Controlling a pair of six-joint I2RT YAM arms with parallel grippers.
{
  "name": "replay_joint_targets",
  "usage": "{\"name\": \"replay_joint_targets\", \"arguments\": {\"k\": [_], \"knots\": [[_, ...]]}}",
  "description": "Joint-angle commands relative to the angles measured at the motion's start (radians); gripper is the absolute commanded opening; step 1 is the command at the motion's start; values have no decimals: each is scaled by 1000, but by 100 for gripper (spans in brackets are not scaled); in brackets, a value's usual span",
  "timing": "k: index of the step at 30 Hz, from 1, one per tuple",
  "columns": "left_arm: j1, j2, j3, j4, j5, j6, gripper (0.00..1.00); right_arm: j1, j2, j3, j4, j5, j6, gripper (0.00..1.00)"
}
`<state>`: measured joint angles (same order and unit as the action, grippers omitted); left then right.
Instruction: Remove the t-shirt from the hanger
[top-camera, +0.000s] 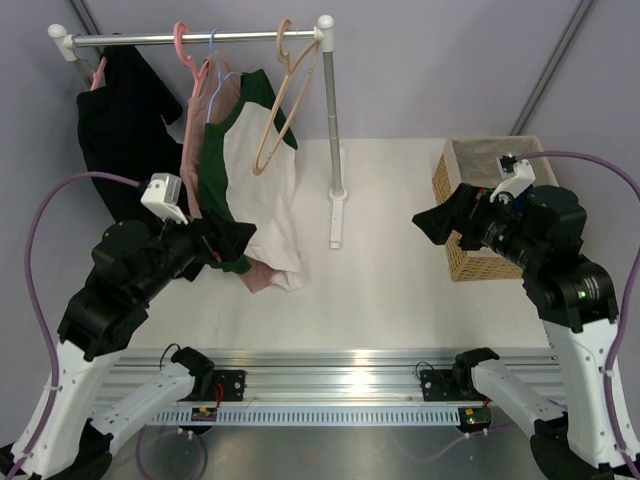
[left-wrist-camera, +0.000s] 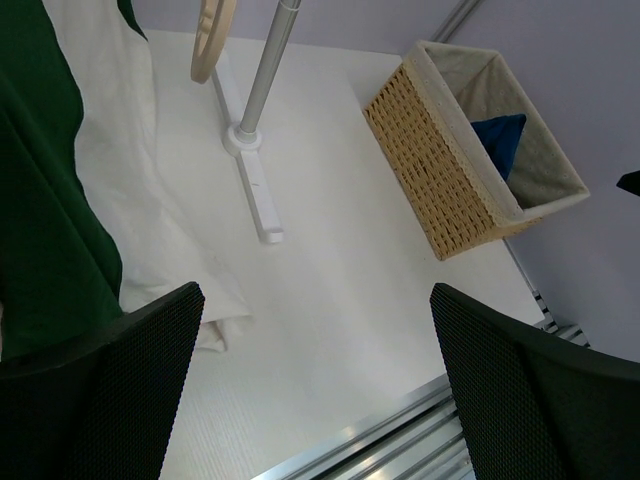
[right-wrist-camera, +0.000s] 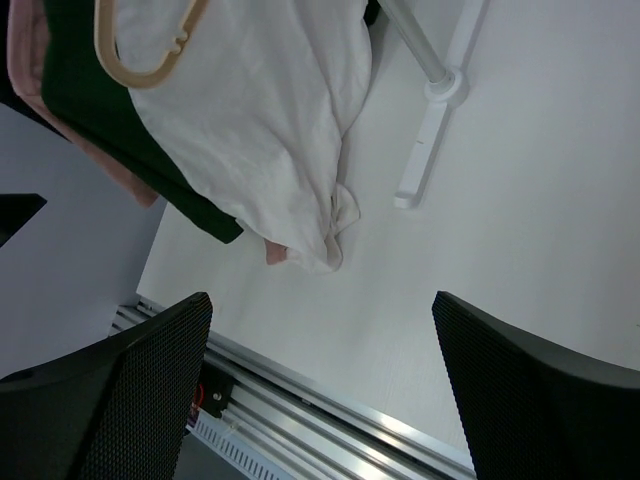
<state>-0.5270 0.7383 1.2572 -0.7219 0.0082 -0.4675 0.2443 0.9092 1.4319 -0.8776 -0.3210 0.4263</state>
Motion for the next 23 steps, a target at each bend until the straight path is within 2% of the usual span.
{"name": "replay_joint_targets", "arguments": {"k": [1, 4, 23], "knots": [[2, -42, -8, -14, -29, 17, 99, 0, -35, -10, -60, -30, -30, 99], [2, -68, -16, -19, -31, 12, 99, 0, -69, -24, -44, -38, -41, 100], [2, -97, 1, -53, -48, 12, 99, 0, -6, 35, -47, -52, -86, 100]]}}
